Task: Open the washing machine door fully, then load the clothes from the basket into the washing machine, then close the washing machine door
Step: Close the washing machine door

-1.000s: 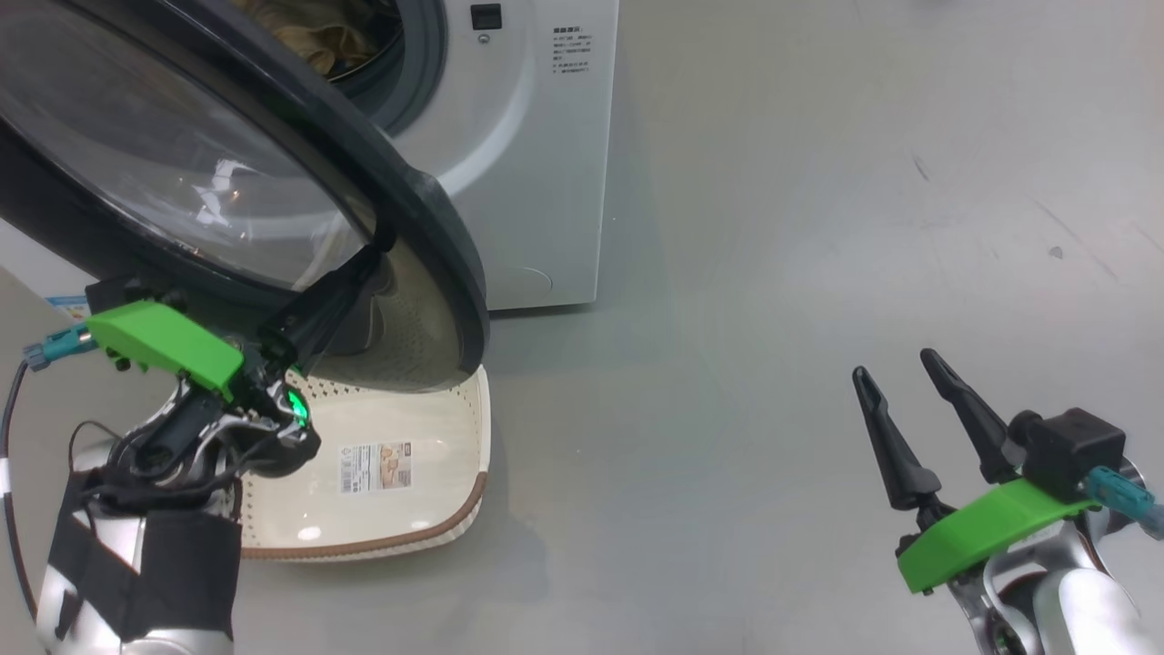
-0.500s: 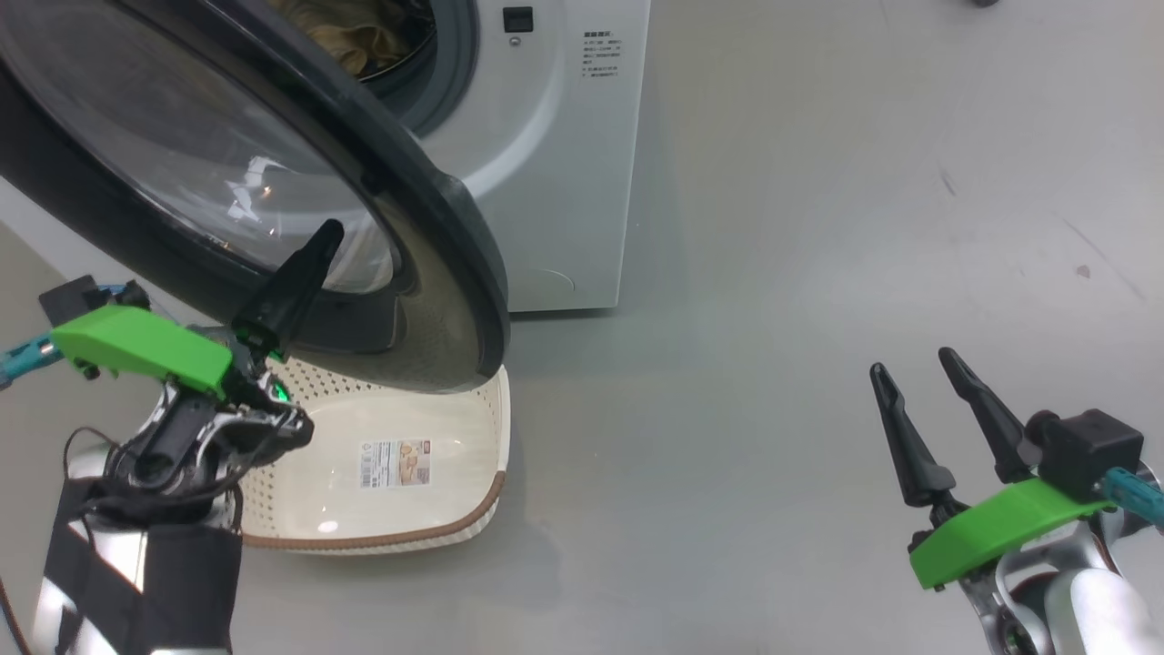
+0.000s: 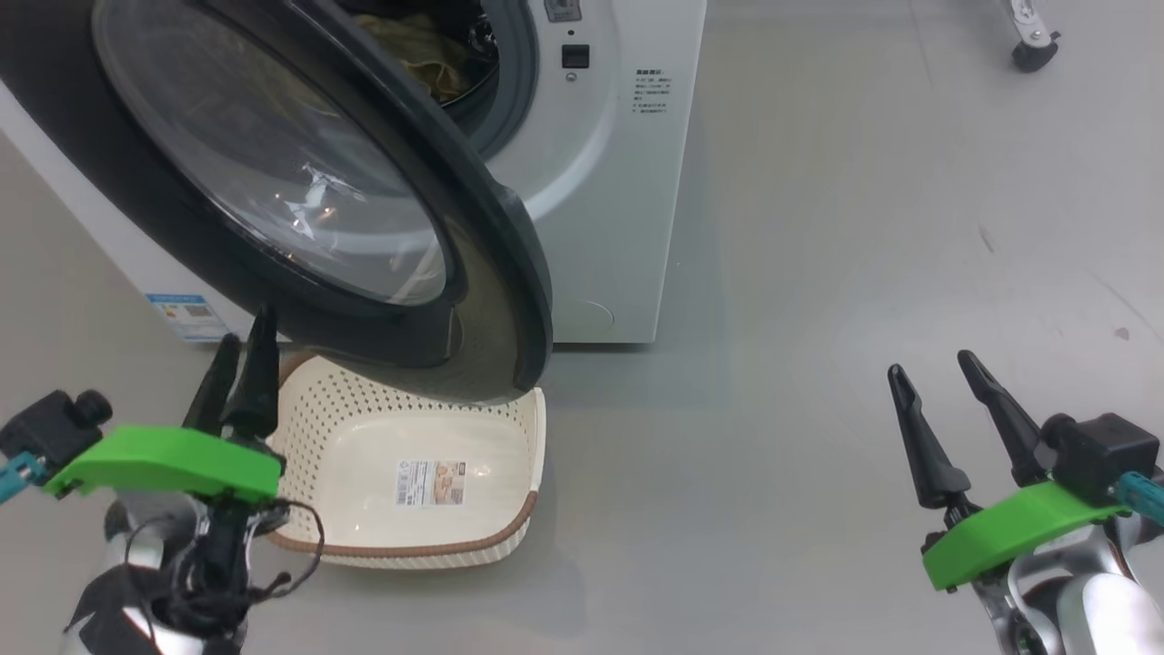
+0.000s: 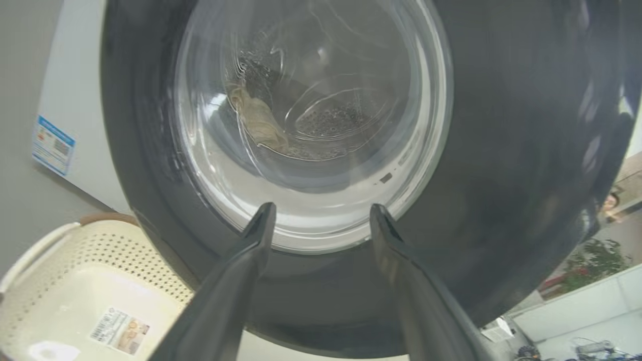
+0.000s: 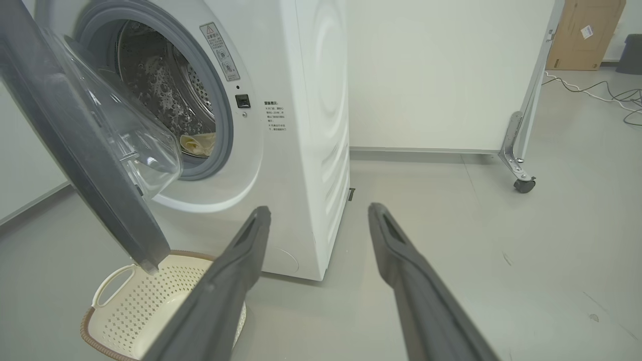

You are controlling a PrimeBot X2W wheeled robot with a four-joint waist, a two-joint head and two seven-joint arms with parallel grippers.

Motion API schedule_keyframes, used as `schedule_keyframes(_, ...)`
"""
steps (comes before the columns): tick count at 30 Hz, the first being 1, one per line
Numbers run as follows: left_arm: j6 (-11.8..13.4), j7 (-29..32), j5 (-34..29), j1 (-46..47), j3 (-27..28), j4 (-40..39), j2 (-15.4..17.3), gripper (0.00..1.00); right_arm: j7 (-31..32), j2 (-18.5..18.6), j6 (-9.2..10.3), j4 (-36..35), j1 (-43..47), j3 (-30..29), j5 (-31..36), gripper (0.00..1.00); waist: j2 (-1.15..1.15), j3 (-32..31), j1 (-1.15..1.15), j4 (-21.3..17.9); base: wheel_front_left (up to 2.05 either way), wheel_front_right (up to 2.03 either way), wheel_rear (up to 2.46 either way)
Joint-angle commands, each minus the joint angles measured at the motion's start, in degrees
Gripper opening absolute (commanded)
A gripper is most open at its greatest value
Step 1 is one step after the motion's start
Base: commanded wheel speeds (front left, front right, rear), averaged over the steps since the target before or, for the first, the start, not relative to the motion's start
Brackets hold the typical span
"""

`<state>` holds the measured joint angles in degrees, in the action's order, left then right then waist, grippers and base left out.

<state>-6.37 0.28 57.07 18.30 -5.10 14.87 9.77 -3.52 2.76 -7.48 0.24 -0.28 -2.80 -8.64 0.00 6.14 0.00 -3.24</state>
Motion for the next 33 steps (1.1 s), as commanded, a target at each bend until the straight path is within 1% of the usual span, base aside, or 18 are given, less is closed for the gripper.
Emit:
schedule_keyframes(1,1.16,-2.1,-3.6,0.81,1.16,-1.5,2.75,1.0,0.09,0.24,-0.01,-2.03,-0.8,0.91,0.35,1.0,0.0,-0.9,0.0,0.54,0.0,0.0,0.0)
schedule_keyframes(4,5.42,-6.64,-12.01,-1.22,-0.84,-1.36,4.22,1.0,0.26,0.3,-0.01,-2.08,-0.26,0.9,0.44,1.0,0.0,-1.89,0.0,0.93,0.0,0.0,0.0)
schedule_keyframes(6,7.91,-9.14,-16.26,-2.71,-2.01,-1.81,4.7,1.0,0.41,0.32,-0.01,-2.18,0.09,0.92,0.49,1.0,0.0,-2.5,0.0,1.12,0.0,0.0,0.0)
schedule_keyframes(12,12.14,-12.43,-23.74,-8.35,-4.81,-4.71,5.66,1.0,0.86,0.46,-0.01,-2.49,1.18,1.27,0.58,1.0,0.0,-3.87,0.0,1.09,0.0,0.0,0.0)
schedule_keyframes(13,12.14,-12.43,-23.74,-8.35,-4.81,-4.71,5.66,1.0,0.86,0.46,-0.01,-2.49,1.18,1.27,0.58,1.0,0.0,-3.87,0.0,1.09,0.0,0.0,0.0)
schedule_keyframes(15,13.09,-13.15,-25.84,-10.02,-5.43,-5.77,6.2,1.0,1.05,0.5,-0.01,-2.61,1.58,1.36,0.56,1.0,0.0,-4.16,0.0,1.01,0.0,0.0,0.0)
schedule_keyframes(17,14.62,-13.57,-27.89,-11.92,-6.06,-7.18,6.44,1.0,1.22,0.57,-0.01,-2.68,2.07,1.43,0.56,1.0,0.0,-4.58,0.0,0.93,0.0,0.0,0.0)
schedule_keyframes(22,16.75,-13.53,-29.93,-15.82,-6.98,-10.67,6.86,1.0,1.69,0.64,-0.01,-3.28,3.23,0.9,0.52,1.0,0.0,-4.91,0.0,1.01,0.0,0.0,0.0)
schedule_keyframes(33,17.97,-12.16,-30.62,-17.36,-7.78,-13.63,7.64,1.0,2.02,0.53,-0.01,-3.86,3.47,0.96,0.43,1.0,0.0,-4.48,0.0,0.9,0.0,0.0,0.0)
